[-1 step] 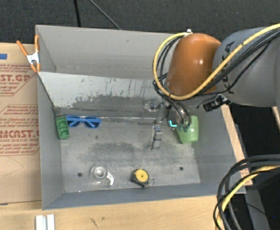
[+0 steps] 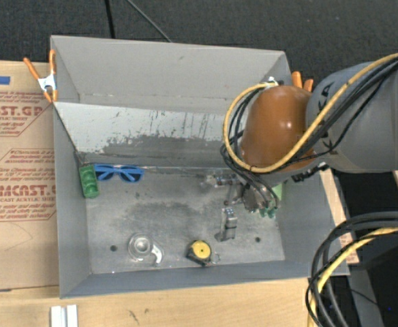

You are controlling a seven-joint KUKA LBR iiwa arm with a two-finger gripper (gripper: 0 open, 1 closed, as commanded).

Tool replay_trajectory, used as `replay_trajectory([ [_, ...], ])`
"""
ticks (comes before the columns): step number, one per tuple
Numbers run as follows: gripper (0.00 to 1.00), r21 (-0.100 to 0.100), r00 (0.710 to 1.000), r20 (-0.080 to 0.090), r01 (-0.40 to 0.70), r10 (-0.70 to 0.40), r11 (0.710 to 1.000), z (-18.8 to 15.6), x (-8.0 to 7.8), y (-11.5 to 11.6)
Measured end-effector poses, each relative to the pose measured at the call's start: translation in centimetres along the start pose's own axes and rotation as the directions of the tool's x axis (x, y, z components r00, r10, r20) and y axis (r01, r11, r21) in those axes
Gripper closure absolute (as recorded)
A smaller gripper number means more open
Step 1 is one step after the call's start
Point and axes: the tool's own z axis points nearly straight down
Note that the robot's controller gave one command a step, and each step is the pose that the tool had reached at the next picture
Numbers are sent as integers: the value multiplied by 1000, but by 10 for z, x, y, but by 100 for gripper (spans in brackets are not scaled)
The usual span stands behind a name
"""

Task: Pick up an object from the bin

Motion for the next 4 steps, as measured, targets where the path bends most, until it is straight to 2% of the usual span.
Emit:
replay_trajectory([
  [1, 0, 3, 896, 11, 443, -443, 896, 70, 37, 26],
  [2, 100, 2, 897, 6, 441, -441, 897, 70, 38, 25],
  [3, 100, 5, 915, 12, 404, -404, 915, -99, 38, 15],
  [4, 100, 8, 839, 13, 544, -544, 839, -209, 15, 20],
])
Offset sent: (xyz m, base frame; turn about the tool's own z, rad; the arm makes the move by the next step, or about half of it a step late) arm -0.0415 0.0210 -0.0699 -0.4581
